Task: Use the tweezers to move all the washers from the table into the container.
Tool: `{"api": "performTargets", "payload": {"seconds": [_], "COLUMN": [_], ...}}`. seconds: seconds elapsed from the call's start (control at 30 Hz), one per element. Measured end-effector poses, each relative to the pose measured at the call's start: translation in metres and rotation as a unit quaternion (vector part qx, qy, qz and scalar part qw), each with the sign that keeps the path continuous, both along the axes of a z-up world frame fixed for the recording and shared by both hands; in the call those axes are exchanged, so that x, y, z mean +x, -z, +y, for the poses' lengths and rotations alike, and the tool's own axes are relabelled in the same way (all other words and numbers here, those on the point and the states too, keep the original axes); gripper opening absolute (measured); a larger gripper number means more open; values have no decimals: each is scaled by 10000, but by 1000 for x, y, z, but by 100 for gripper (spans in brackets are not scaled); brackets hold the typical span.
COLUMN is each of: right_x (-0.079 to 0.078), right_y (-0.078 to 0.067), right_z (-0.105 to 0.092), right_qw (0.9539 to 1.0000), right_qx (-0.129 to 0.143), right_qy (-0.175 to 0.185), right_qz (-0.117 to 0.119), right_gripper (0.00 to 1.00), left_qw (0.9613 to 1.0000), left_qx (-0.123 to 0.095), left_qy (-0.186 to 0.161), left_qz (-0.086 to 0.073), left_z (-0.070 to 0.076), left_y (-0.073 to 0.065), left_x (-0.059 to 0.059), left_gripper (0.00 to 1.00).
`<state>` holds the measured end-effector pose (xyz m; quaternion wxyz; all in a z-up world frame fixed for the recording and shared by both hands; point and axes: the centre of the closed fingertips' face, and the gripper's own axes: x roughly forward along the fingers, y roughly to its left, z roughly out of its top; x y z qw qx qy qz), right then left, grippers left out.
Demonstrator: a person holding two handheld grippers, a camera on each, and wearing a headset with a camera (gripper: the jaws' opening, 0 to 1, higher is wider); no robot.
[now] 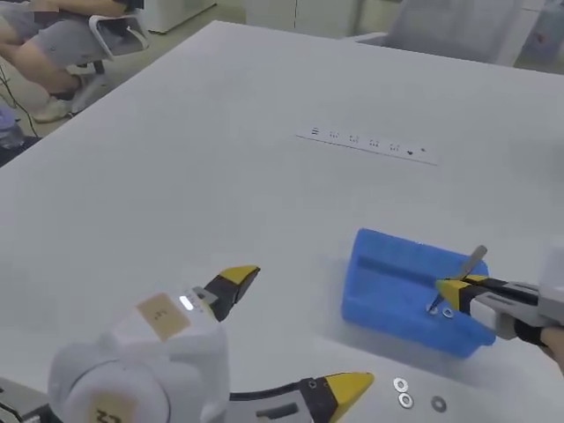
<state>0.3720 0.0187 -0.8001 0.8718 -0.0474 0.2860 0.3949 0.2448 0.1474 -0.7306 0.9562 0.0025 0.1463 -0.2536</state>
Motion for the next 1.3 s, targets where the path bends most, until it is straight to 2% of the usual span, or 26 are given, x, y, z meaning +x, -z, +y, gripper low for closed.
{"api": "performTargets", "payload": {"seconds": [0.23, 0.4, 0.63, 0.8, 1.0, 1.07, 1.2, 1.3], "right_x": [-15, -31, -51, -70, -87, -90, -93, -94], "right_y": [-32, -51, -64, -55, -18, -5, 7, 12], "right_z": [6, 11, 13, 20, 27, 26, 28, 27], "right_qw": [9990, 9971, 9951, 9941, 9943, 9937, 9940, 9939], "right_qx": [387, 691, 921, 1034, 905, 866, 762, 733], "right_qy": [-80, -164, -171, -313, -459, -405, -384, -367], "right_qz": [-225, -277, -320, -102, 342, 577, 684, 743], "right_gripper": [3, 3, 3, 3, 3, 3, 3, 3], "left_qw": [10000, 10000, 9999, 9998, 9998, 9998, 9998, 9997], "left_qx": [15, 48, 81, 133, 127, 136, 143, 153], "left_qy": [14, 53, 83, 131, 138, 135, 139, 138], "left_qz": [16, 34, 55, 78, 86, 85, 88, 97], "left_z": [0, -2, -2, -4, -4, -4, -4, -4], "left_y": [1, 2, 3, 5, 5, 5, 6, 6], "left_x": [0, 0, -1, -2, -2, -2, -3, -3], "left_gripper": [85, 85, 85, 84, 84, 84, 83, 83]}}
